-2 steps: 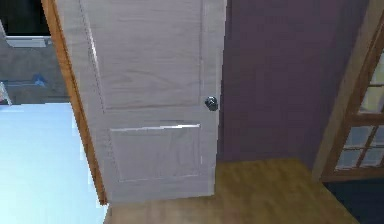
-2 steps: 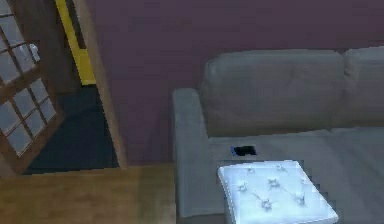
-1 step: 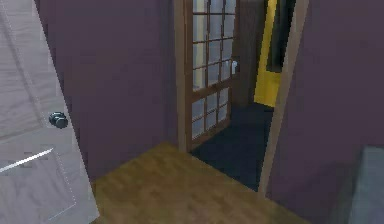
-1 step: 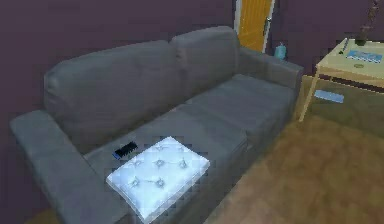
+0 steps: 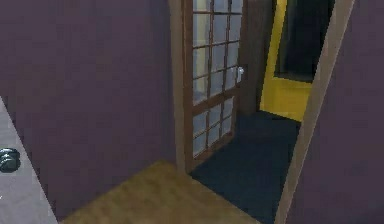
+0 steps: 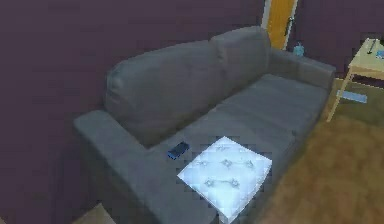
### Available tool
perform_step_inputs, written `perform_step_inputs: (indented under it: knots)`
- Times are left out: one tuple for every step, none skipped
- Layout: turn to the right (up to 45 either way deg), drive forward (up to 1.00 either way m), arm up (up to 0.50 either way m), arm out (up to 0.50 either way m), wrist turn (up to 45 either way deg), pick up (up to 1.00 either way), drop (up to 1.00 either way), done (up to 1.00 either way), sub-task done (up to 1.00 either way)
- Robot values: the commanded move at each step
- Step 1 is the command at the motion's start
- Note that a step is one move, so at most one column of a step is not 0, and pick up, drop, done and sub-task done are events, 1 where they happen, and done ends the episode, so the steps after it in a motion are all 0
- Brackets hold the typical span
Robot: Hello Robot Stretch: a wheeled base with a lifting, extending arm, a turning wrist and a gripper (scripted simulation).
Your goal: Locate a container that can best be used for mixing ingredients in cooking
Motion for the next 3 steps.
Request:
perform_step_inputs:
  knots:
    - [12.0, 0.00, 0.00, 0.00, 0.0, 0.00, 0.00, 0.00, 0.00]
    - [0.0, 1.00, 0.00, 0.00, 0.0, 0.00, 0.00, 0.00, 0.00]
    - [0.0, 0.05, 0.00, 0.00, 0.0, 0.00, 0.00, 0.00, 0.00]
